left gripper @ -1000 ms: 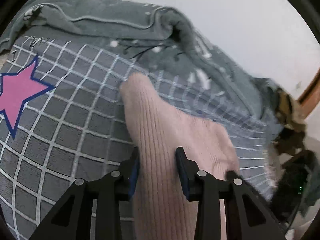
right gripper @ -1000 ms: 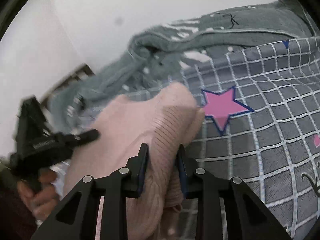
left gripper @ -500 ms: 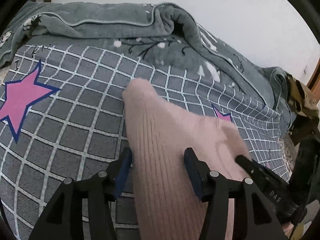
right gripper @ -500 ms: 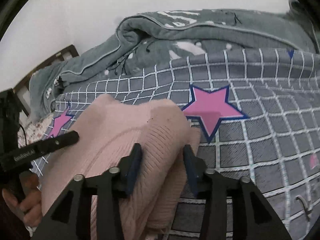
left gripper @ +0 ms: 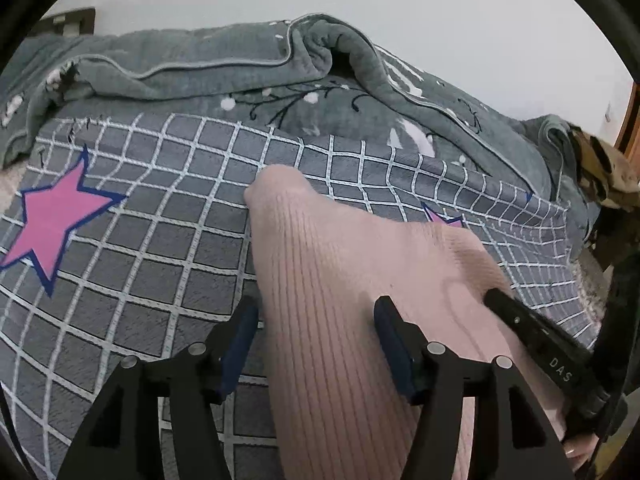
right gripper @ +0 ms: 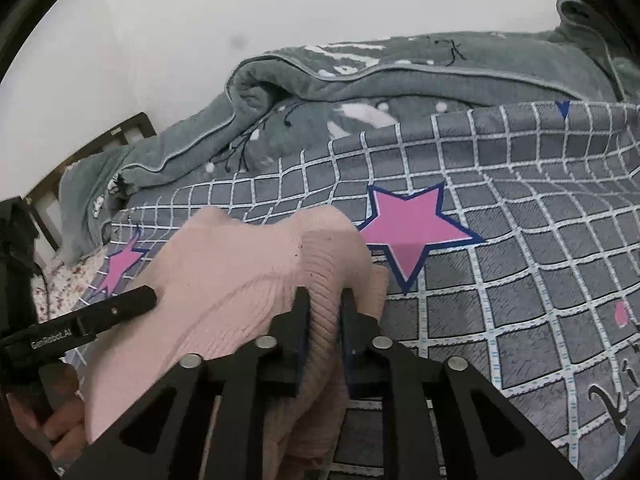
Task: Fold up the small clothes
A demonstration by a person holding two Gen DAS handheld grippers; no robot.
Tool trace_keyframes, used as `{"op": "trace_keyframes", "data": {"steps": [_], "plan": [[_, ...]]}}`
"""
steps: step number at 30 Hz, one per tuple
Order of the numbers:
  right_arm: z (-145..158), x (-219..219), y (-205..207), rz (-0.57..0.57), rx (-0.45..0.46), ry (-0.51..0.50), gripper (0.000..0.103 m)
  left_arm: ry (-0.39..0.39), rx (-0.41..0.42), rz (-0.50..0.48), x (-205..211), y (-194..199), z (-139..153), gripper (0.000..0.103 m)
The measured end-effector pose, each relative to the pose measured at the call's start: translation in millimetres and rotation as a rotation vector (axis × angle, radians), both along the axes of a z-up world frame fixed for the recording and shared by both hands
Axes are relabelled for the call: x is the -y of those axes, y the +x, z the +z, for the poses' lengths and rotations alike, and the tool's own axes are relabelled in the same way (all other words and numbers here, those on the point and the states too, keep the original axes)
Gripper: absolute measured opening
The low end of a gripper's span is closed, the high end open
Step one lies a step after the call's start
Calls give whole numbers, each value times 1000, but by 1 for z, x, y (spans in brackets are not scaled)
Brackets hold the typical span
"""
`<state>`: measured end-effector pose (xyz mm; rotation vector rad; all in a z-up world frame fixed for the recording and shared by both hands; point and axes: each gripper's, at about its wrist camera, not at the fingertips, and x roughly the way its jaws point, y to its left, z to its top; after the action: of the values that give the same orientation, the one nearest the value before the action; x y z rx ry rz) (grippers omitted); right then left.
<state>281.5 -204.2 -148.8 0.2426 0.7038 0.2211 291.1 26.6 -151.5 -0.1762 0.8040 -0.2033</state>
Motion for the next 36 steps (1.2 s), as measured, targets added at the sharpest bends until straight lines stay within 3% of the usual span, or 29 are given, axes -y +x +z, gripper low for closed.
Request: {"op": "trace_keyframes", "data": {"steps": [4,12,14,21,22,25,26,29,31,33,36], "plan": [[1,-2,-2,-21,1,-36,33,41,12,14,2,-6,0,64],[22,5,-31,-20,48,-69,35,19,42,26,-15,-17,4,67],[31,3,-46,0,65,-71,41,18,55,28,-17,-21,5,67],[26,-11,-83,62,28,14,46,13,83,34,-24,-36,10,67],[20,-16,-81,56,5,-7,46,8,81,36,-25,-36,10,67],[13,-22,-83,67,1,-26,13,-9,74,46,-31,-42,9,67],[15,-22,-86,81,19,-39,10,-12,73,50,-33,-45,8,67],[26,-6,-98,57,101,-9,7,-25,77,50,-36,-55,7,67],[20,5,-99,36,63,54,7,-21,88,40,-37,-60,7,67],[4,-3,-97,29,3,-17,7,-9,94,39,-37,-64,6,67],[1,-14,-101,49,-4,-115,10,-7,90,36,-38,-66,6,67]]}}
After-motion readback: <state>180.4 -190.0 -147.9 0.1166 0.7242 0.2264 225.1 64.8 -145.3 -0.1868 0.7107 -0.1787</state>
